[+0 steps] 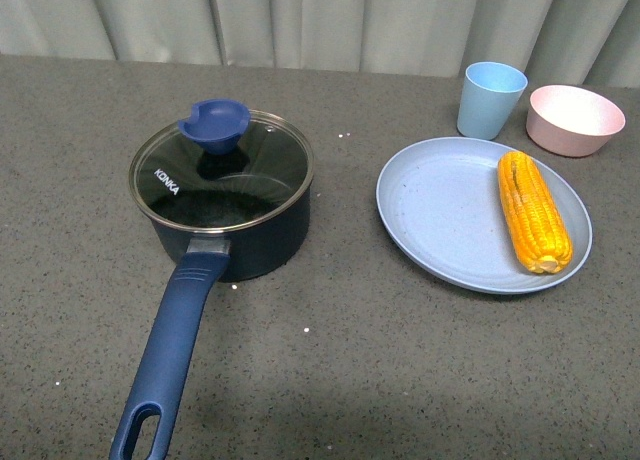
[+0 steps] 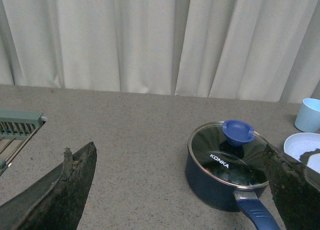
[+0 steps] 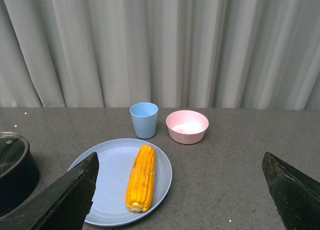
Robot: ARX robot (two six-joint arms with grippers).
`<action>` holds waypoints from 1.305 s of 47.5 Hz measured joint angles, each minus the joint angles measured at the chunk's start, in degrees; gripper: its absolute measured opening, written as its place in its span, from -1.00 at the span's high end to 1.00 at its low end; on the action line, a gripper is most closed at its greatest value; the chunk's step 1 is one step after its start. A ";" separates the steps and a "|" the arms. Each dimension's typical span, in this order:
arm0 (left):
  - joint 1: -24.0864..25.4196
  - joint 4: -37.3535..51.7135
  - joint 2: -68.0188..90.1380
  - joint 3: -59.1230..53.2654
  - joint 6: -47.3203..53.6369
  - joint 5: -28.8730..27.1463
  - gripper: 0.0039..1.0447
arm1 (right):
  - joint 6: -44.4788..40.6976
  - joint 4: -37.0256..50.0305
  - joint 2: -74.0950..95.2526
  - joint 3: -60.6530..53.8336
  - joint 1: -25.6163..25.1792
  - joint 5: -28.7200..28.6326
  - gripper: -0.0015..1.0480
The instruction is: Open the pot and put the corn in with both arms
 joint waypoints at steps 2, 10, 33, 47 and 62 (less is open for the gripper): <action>0.00 0.00 0.00 0.00 0.00 0.00 -0.88 | 0.00 0.00 0.00 0.00 0.00 0.00 -0.82; 0.00 0.00 0.00 0.00 0.00 0.00 -0.88 | 0.00 0.00 0.00 0.00 0.00 0.00 -0.82; 0.00 0.00 0.00 0.00 0.00 0.00 -0.88 | 0.00 0.00 0.00 0.00 0.00 0.00 -0.82; 0.00 0.00 0.00 0.00 0.00 0.00 -0.88 | 0.00 0.00 0.00 0.00 0.00 0.00 -0.82; 0.00 0.00 0.00 0.00 0.00 0.00 -0.88 | 0.00 0.00 0.00 0.00 0.00 0.00 -0.82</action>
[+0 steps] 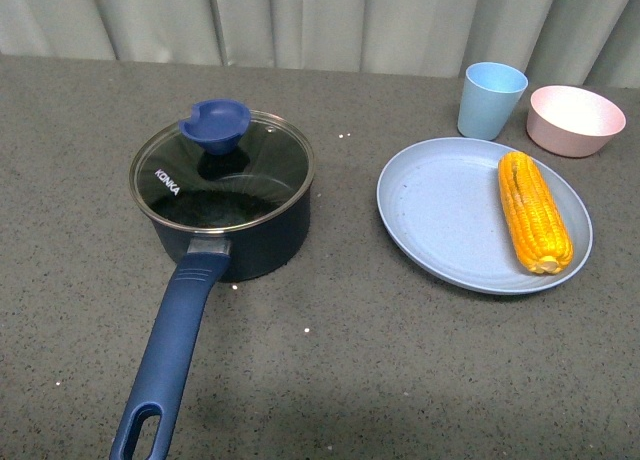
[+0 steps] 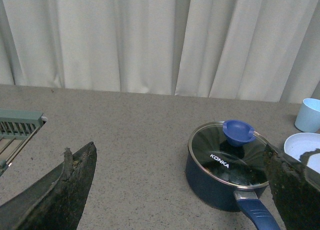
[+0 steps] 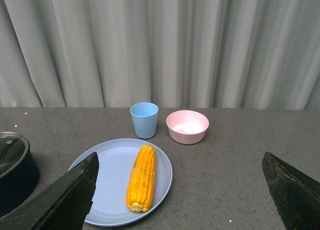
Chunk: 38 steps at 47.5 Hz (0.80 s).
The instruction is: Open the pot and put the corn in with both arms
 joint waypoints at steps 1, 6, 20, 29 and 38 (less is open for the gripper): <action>0.00 0.00 0.00 0.00 0.00 0.00 -0.88 | 0.00 0.00 0.00 0.00 0.00 0.00 -0.82; 0.00 0.00 0.00 0.00 0.00 -0.02 -0.88 | 0.00 0.00 0.00 0.00 0.00 0.00 -0.82; 0.00 0.00 0.00 0.00 0.00 0.00 -0.88 | 0.00 0.00 0.00 0.00 0.00 0.00 -0.82; 0.00 0.00 0.00 0.00 0.00 0.00 -0.88 | 0.00 0.00 0.00 0.00 0.00 0.00 -0.82; 0.46 -0.37 0.20 0.07 -0.07 1.51 -0.88 | 0.00 0.00 0.00 0.00 0.00 0.00 -0.82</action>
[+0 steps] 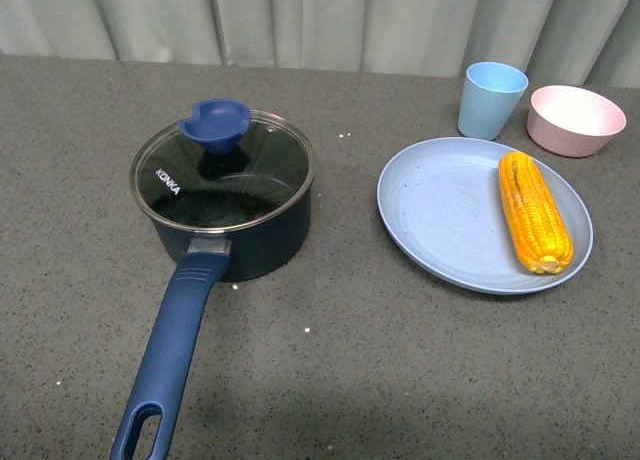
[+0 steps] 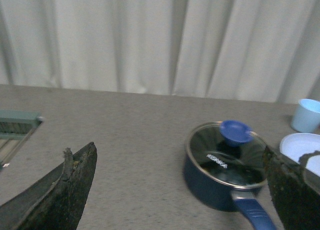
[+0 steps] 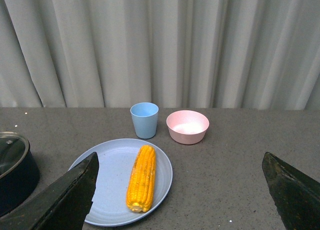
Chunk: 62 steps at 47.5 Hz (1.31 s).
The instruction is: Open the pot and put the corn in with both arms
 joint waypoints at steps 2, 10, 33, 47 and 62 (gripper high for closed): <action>1.40 -1.27 0.87 0.17 0.02 5.07 -0.88 | 0.00 0.00 0.00 0.00 0.00 0.02 -0.82; -1.03 7.30 16.76 0.63 -0.85 5.46 -0.88 | 0.00 0.00 0.00 0.00 0.00 -0.02 -0.82; -18.10 53.07 85.46 18.29 -2.49 -2.29 -0.88 | 0.00 0.00 0.00 0.00 0.00 -0.04 -0.82; -19.85 54.34 104.06 32.30 0.11 -3.19 -0.88 | 0.00 0.00 0.00 0.00 0.00 -0.04 -0.82; -18.93 53.33 112.63 40.37 -0.02 -4.13 -0.88 | 0.00 0.00 0.00 0.00 0.00 -0.02 -0.82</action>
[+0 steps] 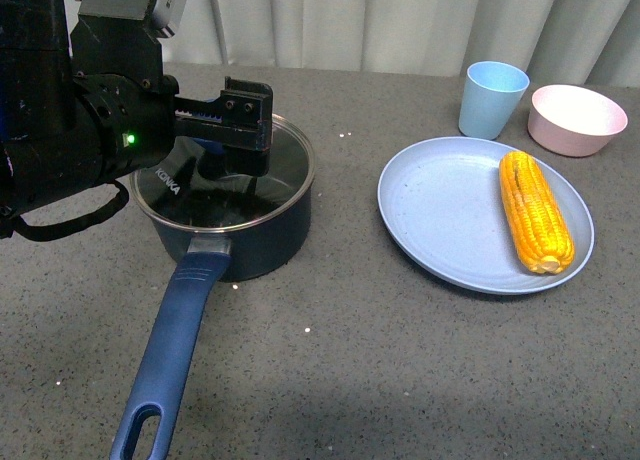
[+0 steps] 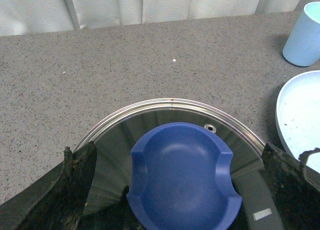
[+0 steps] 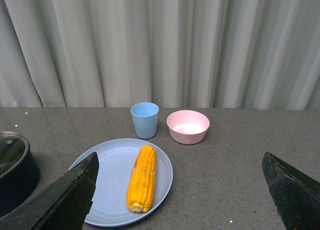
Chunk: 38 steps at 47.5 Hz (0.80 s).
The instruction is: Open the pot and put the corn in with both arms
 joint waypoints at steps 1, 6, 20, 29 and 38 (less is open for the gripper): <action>0.00 -0.02 0.09 0.13 -0.02 0.02 -0.88 | 0.00 0.00 0.00 0.00 0.00 0.00 -0.82; -0.04 -0.31 0.72 1.09 -0.24 0.00 -0.88 | 0.00 0.00 0.00 0.00 0.00 0.00 -0.82; -0.04 -1.01 4.04 2.60 -1.03 -0.15 -0.88 | 0.00 0.00 0.00 0.00 0.00 0.00 -0.82; 0.00 -0.92 4.17 2.93 -1.99 -0.15 -0.55 | 0.00 0.00 0.00 0.00 0.00 0.00 -0.82; 0.00 -1.25 4.13 3.28 -2.95 0.28 -0.09 | 0.00 0.00 0.00 0.00 0.00 0.00 -0.82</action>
